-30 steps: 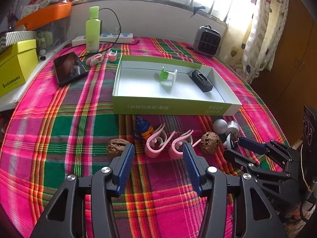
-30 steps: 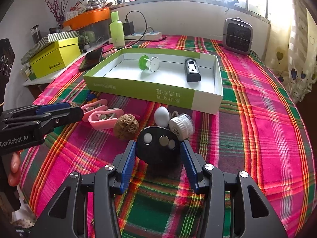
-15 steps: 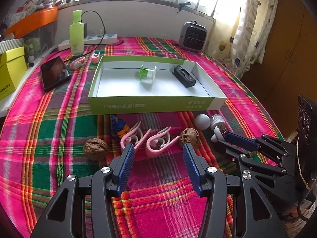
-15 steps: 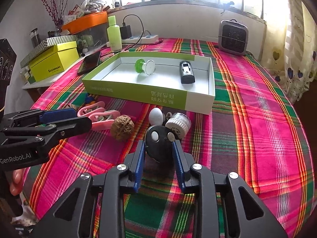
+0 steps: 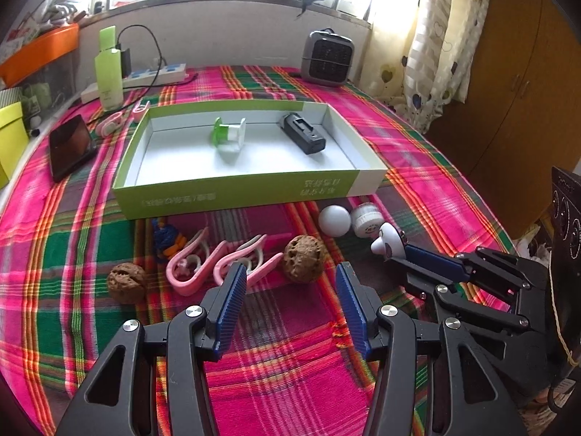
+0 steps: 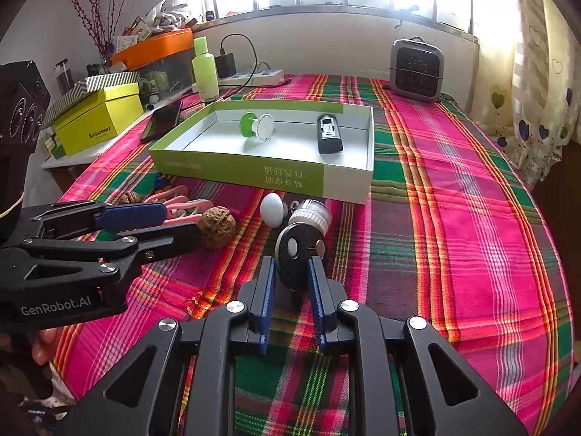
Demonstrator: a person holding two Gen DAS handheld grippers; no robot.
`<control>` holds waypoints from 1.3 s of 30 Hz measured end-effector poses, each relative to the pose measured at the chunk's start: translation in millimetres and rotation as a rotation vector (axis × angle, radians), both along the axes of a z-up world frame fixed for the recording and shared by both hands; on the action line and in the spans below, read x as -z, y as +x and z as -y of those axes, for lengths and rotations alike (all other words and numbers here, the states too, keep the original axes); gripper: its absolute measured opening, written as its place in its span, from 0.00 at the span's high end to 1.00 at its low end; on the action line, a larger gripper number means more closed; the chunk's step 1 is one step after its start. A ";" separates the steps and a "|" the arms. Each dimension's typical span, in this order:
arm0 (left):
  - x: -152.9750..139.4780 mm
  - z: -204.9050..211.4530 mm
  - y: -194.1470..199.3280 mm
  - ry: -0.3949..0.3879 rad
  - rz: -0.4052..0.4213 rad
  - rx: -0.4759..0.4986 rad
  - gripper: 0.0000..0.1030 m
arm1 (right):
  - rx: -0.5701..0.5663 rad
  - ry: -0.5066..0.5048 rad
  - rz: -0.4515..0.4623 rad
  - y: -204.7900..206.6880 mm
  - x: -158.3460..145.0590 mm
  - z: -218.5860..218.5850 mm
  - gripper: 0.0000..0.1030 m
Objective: Organize objects
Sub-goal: 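Grasp the white duck toy with the right tool while the left tool approaches the walnut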
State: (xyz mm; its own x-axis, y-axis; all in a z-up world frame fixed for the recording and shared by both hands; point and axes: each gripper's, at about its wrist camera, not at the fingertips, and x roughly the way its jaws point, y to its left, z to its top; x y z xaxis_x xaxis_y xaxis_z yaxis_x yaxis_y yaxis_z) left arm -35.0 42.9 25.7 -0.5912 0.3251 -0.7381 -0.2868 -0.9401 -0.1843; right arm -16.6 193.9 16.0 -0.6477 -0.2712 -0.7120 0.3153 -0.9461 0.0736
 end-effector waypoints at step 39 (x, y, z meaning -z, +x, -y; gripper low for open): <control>18.6 -35.5 -19.9 -0.057 0.026 0.021 0.59 | 0.100 -0.097 0.008 -17.5 -0.7 -52.0 0.55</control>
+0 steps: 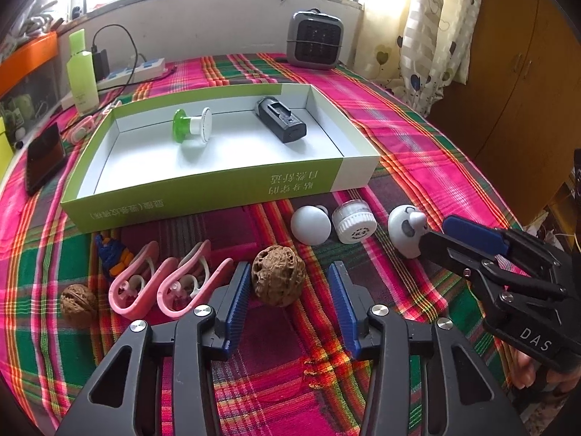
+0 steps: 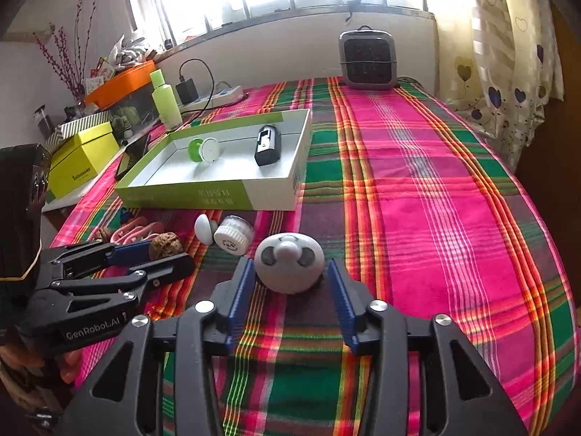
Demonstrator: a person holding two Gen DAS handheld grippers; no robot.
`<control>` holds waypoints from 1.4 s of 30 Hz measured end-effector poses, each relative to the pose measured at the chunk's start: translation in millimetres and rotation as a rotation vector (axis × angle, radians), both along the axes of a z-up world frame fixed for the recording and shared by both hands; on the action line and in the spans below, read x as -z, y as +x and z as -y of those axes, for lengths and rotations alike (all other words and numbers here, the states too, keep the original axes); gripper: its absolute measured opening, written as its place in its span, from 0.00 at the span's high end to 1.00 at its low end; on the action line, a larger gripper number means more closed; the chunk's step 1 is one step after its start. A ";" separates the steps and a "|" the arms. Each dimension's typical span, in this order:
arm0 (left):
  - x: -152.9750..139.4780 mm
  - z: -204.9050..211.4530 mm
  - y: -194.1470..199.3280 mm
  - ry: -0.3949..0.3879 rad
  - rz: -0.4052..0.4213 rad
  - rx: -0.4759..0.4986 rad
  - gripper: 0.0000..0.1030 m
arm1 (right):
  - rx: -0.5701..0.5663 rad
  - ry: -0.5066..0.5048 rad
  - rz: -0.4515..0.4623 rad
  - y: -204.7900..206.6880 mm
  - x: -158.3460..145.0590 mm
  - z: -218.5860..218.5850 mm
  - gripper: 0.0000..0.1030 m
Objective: Organize objects
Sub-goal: 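Grasp the white duck toy with the right tool while the left tool approaches the walnut, then grasp the walnut with the left tool while the right tool lifts the duck toy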
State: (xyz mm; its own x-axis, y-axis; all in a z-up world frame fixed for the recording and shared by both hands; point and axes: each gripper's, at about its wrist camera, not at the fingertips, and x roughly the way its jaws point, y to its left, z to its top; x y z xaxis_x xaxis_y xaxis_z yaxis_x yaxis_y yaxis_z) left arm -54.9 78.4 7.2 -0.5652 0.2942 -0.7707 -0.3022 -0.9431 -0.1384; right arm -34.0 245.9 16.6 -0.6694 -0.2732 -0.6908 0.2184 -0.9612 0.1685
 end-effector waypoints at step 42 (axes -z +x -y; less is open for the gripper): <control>-0.5 -0.5 -2.2 0.017 0.000 -0.019 0.72 | -0.041 0.146 0.061 -20.8 8.7 15.4 0.71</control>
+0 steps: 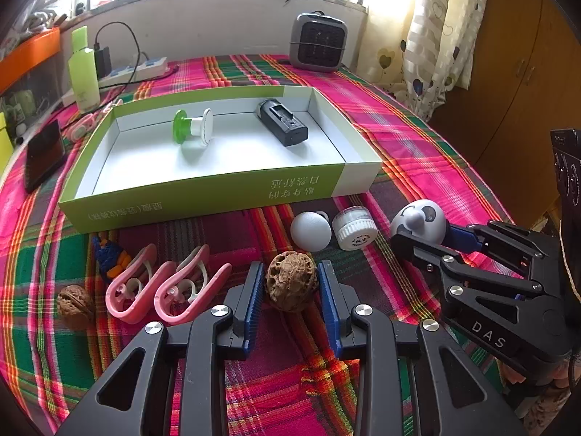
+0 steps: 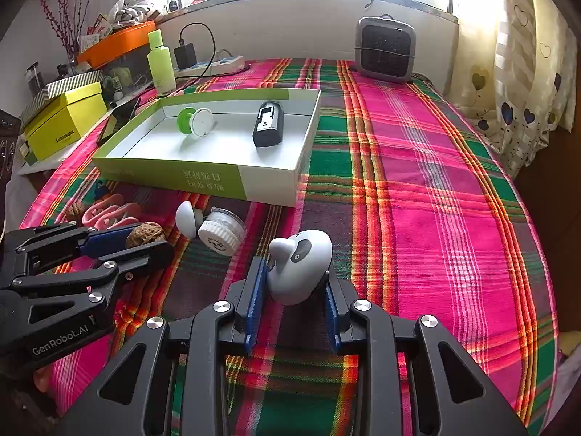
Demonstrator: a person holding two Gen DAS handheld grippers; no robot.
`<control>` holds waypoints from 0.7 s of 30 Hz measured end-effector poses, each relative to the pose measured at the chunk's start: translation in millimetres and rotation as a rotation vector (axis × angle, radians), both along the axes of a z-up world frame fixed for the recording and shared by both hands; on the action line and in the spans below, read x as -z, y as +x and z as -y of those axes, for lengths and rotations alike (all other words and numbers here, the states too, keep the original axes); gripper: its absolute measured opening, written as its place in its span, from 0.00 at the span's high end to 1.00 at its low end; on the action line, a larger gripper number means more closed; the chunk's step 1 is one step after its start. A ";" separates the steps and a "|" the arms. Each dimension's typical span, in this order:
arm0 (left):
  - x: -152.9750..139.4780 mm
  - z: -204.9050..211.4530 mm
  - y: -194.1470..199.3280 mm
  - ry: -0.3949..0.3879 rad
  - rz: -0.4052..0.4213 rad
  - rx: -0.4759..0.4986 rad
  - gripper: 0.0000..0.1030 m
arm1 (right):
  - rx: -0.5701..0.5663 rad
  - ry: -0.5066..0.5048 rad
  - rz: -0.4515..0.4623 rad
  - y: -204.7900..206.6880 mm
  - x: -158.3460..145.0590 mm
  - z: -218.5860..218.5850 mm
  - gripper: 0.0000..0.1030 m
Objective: Organize objects
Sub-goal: 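Grasp the walnut with the left tool while the right tool lifts the duck toy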
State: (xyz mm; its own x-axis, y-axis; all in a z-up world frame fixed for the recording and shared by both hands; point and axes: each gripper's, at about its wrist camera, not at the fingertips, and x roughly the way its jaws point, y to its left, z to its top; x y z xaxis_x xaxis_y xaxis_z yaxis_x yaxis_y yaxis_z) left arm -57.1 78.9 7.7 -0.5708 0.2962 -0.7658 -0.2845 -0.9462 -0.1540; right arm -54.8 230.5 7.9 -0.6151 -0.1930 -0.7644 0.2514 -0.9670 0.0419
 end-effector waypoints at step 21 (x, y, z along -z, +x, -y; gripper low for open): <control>-10.7 3.9 -0.2 0.015 -0.017 0.000 0.73 | -0.013 -0.028 -0.042 4.3 -15.5 2.9 0.71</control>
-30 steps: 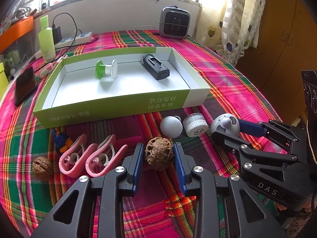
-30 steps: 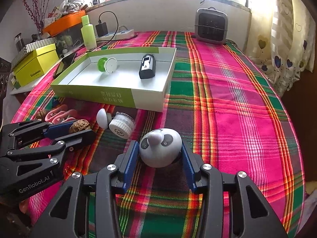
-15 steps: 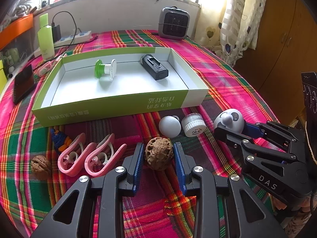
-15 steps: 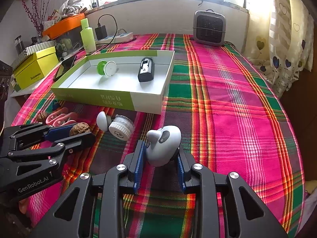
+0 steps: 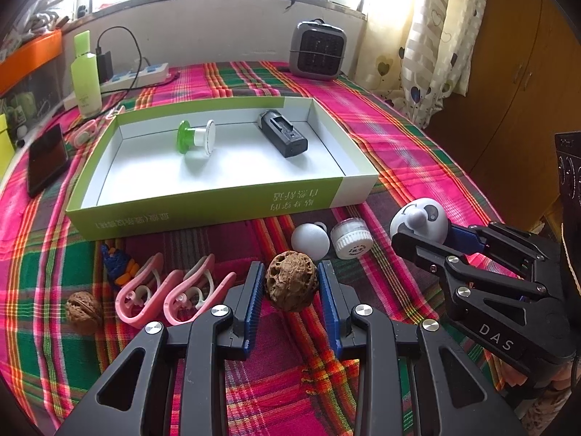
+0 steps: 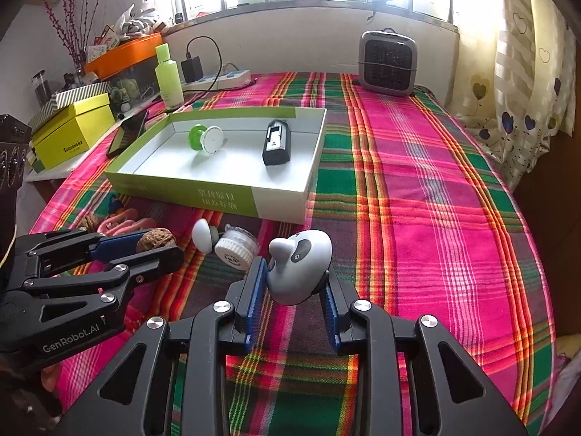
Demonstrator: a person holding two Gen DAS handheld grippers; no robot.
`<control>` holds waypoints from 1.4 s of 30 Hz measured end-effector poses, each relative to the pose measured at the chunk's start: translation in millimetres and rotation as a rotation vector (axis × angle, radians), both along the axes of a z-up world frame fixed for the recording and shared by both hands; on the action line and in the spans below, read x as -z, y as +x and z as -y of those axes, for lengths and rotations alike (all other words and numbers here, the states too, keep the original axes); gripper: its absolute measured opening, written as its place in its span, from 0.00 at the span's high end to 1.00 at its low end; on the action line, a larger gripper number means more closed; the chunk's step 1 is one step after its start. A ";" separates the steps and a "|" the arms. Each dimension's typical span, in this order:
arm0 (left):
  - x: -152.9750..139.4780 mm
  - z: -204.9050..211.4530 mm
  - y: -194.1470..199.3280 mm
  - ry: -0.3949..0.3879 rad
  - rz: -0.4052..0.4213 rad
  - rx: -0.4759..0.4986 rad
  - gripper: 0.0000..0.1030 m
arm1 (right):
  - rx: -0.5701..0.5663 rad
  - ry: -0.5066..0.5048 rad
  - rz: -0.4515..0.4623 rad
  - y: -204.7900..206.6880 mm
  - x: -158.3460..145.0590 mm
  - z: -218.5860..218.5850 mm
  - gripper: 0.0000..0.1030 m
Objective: Organize objects
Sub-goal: 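Grasp the walnut with the left tool while the right tool lifts the duck toy, then carry the walnut and duck toy over the box with both tools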
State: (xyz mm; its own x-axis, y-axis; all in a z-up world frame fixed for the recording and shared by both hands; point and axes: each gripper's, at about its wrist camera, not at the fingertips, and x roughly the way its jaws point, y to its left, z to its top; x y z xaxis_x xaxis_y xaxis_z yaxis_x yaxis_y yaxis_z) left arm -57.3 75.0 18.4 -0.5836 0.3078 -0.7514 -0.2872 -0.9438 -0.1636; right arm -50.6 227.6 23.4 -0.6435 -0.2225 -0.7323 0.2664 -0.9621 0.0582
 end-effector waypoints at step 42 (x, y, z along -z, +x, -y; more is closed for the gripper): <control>-24.9 73.5 -95.4 0.008 -0.036 -0.165 0.72 | -0.121 -0.021 -0.021 -97.3 -22.9 60.0 0.71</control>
